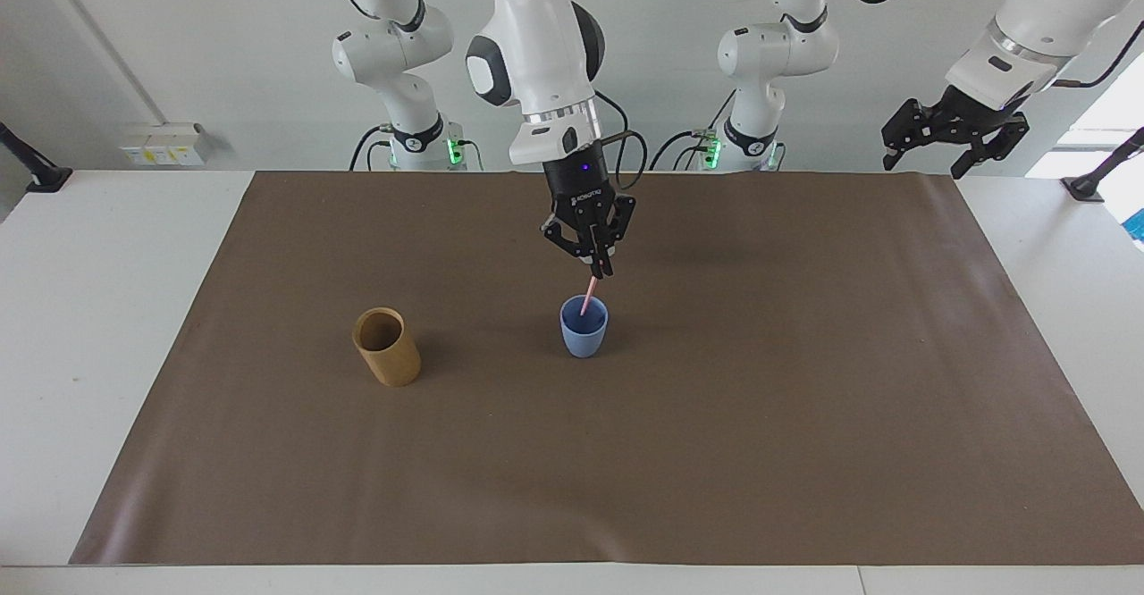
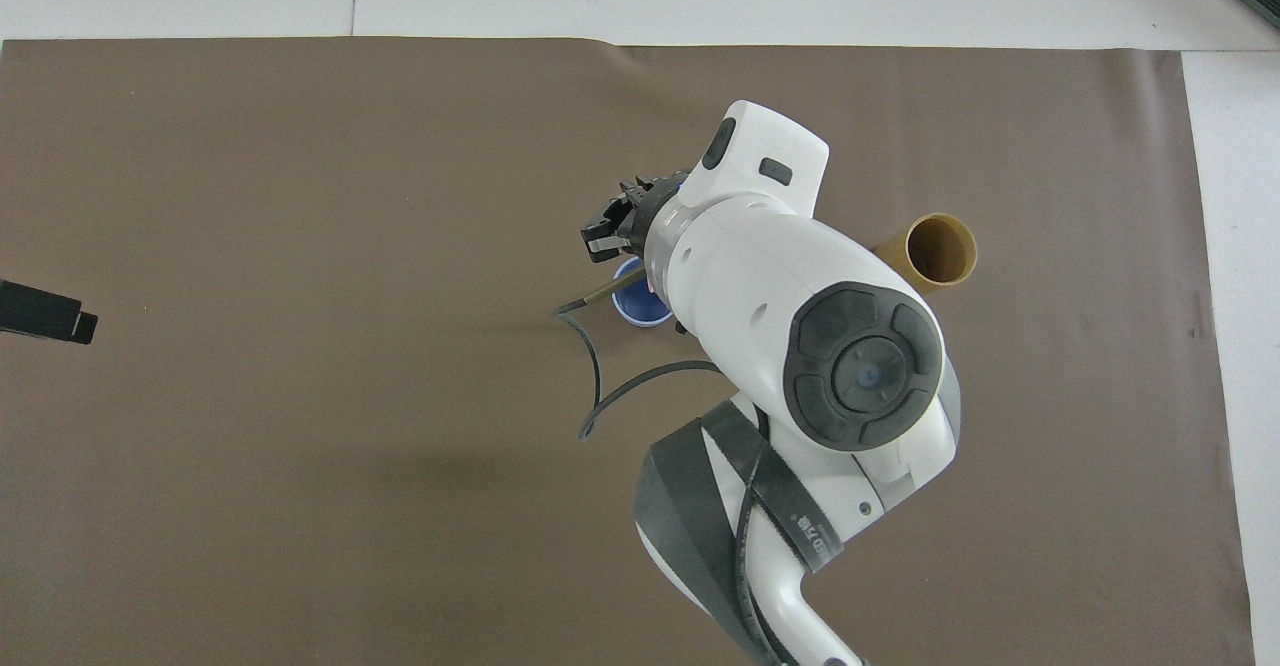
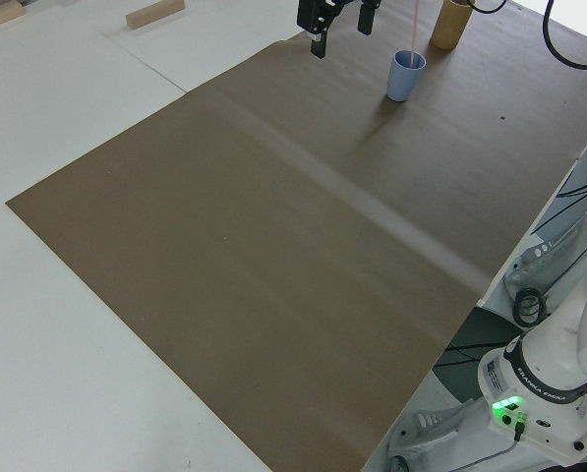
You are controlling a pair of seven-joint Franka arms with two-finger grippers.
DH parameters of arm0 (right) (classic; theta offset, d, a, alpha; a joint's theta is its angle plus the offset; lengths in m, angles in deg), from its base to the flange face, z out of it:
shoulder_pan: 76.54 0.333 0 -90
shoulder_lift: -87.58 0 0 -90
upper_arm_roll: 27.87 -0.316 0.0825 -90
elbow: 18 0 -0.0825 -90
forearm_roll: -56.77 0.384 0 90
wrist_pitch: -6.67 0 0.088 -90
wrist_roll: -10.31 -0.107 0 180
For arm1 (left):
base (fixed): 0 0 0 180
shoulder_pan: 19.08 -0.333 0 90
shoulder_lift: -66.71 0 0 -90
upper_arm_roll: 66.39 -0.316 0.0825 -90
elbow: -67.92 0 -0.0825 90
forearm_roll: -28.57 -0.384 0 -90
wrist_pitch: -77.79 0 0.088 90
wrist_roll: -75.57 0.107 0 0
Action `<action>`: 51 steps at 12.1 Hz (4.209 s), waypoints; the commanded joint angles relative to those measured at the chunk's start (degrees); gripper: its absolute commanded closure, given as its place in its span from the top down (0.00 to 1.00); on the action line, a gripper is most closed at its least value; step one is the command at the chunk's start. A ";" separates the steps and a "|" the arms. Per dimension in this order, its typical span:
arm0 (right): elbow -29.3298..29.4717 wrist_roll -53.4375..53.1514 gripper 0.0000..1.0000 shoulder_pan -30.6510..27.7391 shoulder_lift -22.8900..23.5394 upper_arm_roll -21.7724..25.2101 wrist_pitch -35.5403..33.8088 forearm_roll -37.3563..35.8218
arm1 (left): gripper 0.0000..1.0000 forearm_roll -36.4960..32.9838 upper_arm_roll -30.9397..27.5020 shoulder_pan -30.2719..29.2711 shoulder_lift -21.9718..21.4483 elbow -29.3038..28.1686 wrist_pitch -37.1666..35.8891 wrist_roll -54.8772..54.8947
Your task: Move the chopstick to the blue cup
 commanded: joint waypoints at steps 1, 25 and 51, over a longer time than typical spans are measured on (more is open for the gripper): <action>-2.94 0.62 0.00 -0.27 -0.71 -0.01 2.25 -0.91 | 1.00 0.08 0.13 -0.47 -0.49 -0.36 1.43 -1.86; 4.07 -1.84 1.00 -21.69 -11.26 0.60 -39.46 3.39 | 1.00 1.22 0.22 -0.55 -1.02 1.04 1.26 -1.77; 10.68 0.44 1.00 -31.56 -9.23 -0.28 -51.01 5.32 | 1.00 1.22 0.22 -0.55 -1.02 1.04 1.35 -1.77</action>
